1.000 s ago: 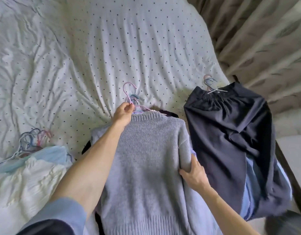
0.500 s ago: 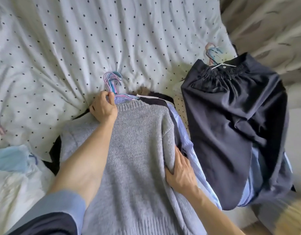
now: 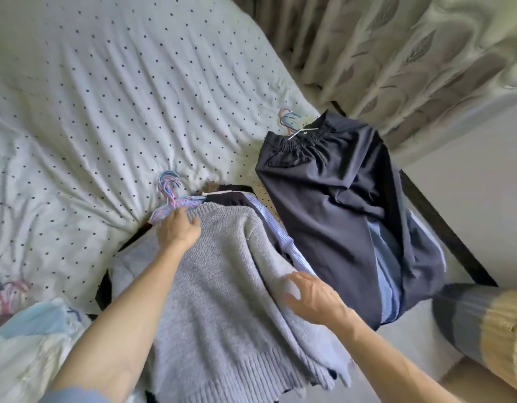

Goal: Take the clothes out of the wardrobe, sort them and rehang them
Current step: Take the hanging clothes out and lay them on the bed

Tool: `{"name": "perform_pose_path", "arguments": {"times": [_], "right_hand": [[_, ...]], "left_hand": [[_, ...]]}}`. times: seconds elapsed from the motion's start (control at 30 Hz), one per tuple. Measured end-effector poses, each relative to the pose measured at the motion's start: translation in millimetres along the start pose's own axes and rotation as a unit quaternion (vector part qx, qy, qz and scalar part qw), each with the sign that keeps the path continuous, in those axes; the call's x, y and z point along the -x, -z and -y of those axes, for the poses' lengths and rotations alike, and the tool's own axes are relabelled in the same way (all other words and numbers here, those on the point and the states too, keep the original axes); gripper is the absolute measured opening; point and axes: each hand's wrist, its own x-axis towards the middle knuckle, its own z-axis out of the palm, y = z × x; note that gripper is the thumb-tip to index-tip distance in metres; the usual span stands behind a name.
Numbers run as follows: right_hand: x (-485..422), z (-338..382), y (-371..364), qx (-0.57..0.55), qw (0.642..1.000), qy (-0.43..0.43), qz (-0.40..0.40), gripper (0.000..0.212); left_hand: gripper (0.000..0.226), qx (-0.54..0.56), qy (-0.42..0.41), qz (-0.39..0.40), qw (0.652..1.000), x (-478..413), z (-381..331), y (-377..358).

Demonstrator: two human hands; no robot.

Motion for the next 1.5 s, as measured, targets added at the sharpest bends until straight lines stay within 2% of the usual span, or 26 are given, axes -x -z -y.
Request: {"name": "perform_pose_path", "arguments": {"times": [0.1,0.27,0.4,0.57,0.7,0.77,0.87,1.0,1.07,1.3,1.5], "right_hand": [[45.4,-18.6,21.6,-0.005,0.999,-0.018,-0.032,0.046],[150.0,-61.7,54.0,-0.062,0.987,-0.026,-0.143,0.036],[247.2,-113.8,51.7,-0.066,0.967,-0.064,-0.237,0.039],[381.2,-178.8,16.8,-0.070,0.915,-0.184,-0.353,0.041],[492.0,-227.5,-37.0,-0.146,0.844,-0.297,-0.422,0.041],[548.0,-252.1,-77.0,-0.184,0.796,-0.352,-0.456,0.039],[604.8,-273.6,-120.4,-0.212,0.742,-0.414,-0.483,0.036],[684.3,-279.0,-179.6,-0.251,0.631,-0.512,-0.526,0.041],[717.5,-275.8,-206.5,-0.263,0.574,-0.558,-0.539,0.033],[790.6,-240.8,-279.9,-0.289,0.423,-0.692,-0.509,0.034],[832.6,-195.9,-303.9,-0.285,0.315,-0.778,-0.464,0.040]], "left_hand": [[0.052,0.007,-0.071,0.094,0.993,74.3,-43.2,8.1],[0.052,-0.025,-0.229,0.153,0.961,207.0,-126.5,4.8],[0.052,-0.123,-0.378,0.118,0.910,299.7,-194.1,-9.6],[0.051,-0.217,-0.534,0.071,0.814,411.1,-278.2,-30.7],[0.051,-0.249,-0.627,0.061,0.736,500.2,-345.7,-66.2],[0.051,-0.267,-0.680,0.066,0.679,556.5,-374.2,-96.7],[0.052,-0.294,-0.738,0.092,0.600,626.0,-396.1,-129.5],[0.051,-0.301,-0.817,0.114,0.478,739.0,-417.8,-174.8],[0.050,-0.296,-0.850,0.121,0.419,789.5,-429.0,-195.4],[0.053,-0.272,-0.914,0.176,0.246,925.8,-447.5,-258.9],[0.053,-0.190,-0.949,0.216,0.129,1032.0,-455.7,-271.0]]}}
